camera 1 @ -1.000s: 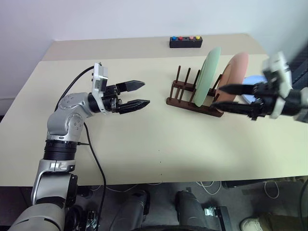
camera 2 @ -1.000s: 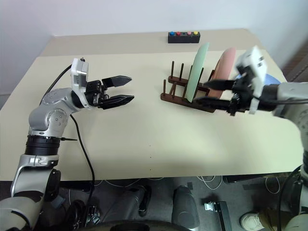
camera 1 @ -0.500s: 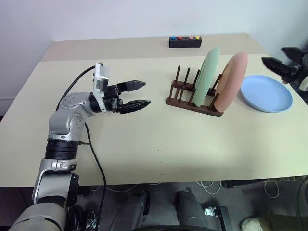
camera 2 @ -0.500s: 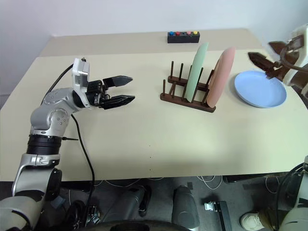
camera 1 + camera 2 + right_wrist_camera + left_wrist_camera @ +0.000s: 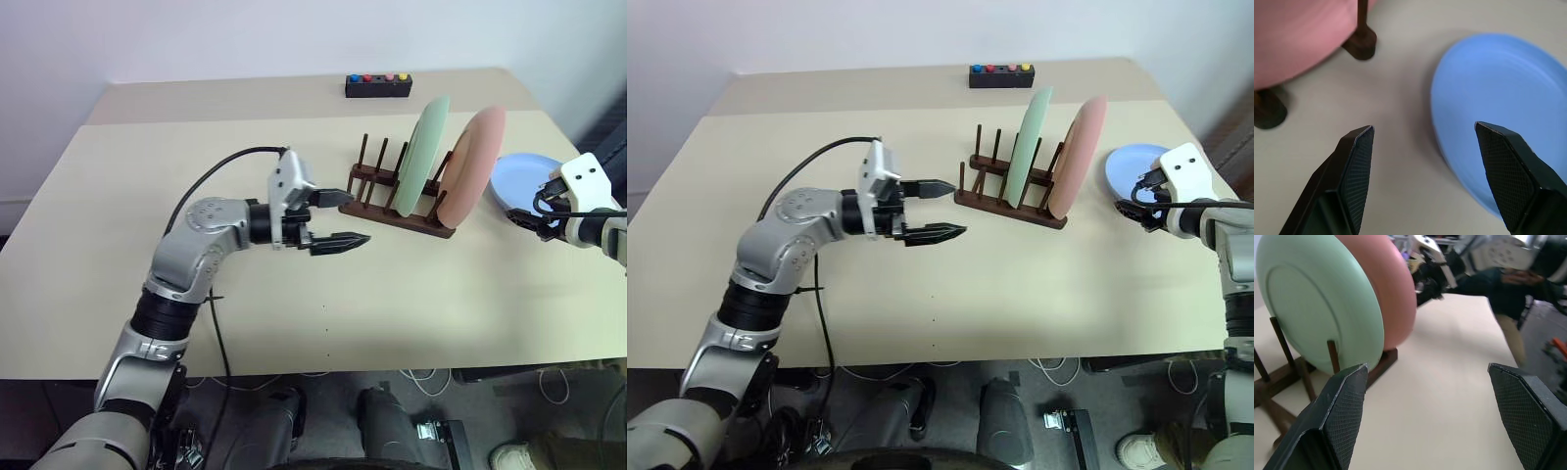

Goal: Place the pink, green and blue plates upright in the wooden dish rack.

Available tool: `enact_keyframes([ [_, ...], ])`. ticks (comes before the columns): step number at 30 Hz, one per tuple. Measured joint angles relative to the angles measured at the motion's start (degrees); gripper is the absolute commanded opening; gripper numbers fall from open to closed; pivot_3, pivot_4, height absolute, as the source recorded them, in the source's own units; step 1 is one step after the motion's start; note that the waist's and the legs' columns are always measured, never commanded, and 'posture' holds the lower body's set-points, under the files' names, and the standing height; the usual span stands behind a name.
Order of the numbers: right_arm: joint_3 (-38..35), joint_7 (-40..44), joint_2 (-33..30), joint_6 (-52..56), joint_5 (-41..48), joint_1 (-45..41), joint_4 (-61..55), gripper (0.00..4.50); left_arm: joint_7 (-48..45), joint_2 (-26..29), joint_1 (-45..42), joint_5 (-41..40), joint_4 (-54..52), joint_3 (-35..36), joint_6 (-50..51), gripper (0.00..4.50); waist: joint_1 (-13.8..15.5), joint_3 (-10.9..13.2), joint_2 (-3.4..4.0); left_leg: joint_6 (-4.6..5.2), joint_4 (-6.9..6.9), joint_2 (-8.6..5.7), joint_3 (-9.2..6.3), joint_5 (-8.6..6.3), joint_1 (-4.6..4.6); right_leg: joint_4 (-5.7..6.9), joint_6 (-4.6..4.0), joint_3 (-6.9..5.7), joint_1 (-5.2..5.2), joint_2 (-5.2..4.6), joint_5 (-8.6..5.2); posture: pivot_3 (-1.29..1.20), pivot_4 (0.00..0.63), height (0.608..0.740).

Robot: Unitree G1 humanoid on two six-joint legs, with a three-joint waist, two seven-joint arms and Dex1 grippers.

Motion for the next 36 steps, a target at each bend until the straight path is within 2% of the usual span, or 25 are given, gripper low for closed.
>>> enact_keyframes([
  [7,0.6,0.0,3.4,-1.8,-1.8,-4.4,8.9,3.34,4.2,-2.0,0.6,1.6,-3.4,-3.1,1.7,4.04,0.3,0.0,0.01,-0.01,0.04,-0.01,0.01,0.01,0.05,-0.02,0.0,0.0,0.1,0.0,0.0,0.0,0.15,0.74],
  [13,1.8,-0.7,5.5,-1.3,-3.1,-6.8,13.5,3.34,7.9,-4.4,-1.2,8.7,-1.7,-8.6,-2.5,4.04,0.4,0.0,0.01,-0.08,0.04,-0.03,0.02,0.05,0.04,-0.05,0.0,0.0,0.12,-0.02,0.0,0.0,0.15,0.74],
  [24,1.8,-3.7,6.2,-2.5,-5.7,-9.0,19.2,3.34,4.9,-7.3,-3.3,12.6,1.6,-12.6,-9.4,4.04,0.3,0.0,0.03,-0.09,0.05,-0.03,0.03,0.05,0.05,-0.04,0.01,0.0,0.11,-0.02,0.01,0.0,0.15,0.74],
  [27,1.8,-3.1,6.3,-2.5,-5.7,-9.6,20.4,2.54,4.7,-8.5,-3.9,12.7,2.1,-13.0,-9.9,4.04,0.3,0.0,0.03,-0.09,0.05,-0.03,0.03,0.05,0.05,-0.04,0.01,-0.01,0.12,-0.02,0.01,0.0,0.15,0.74],
  [30,1.8,-2.4,6.5,-2.6,-5.9,-9.9,21.4,1.14,4.4,-9.1,-4.2,12.7,2.1,-13.1,-10.3,4.04,0.2,0.0,0.03,-0.09,0.04,-0.03,0.03,0.06,0.05,-0.04,0.01,-0.01,0.12,-0.01,0.01,0.0,0.15,0.74],
  [32,2.0,-2.0,6.5,-2.7,-6.3,-10.2,22.0,0.05,4.4,-9.4,-4.2,12.7,2.2,-13.1,-10.4,4.04,0.1,0.0,0.03,-0.09,0.05,-0.03,0.03,0.06,0.05,-0.03,0.02,-0.01,0.12,-0.01,0.01,0.0,0.15,0.74],
  [36,2.4,-1.7,6.5,-3.8,-7.2,-11.6,22.4,0.05,4.5,-9.5,-4.2,12.8,2.4,-13.1,-10.3,4.04,0.2,0.0,0.03,-0.09,0.07,-0.03,0.02,0.06,0.06,-0.03,0.02,-0.02,0.14,-0.02,0.01,0.0,0.15,0.74],
])
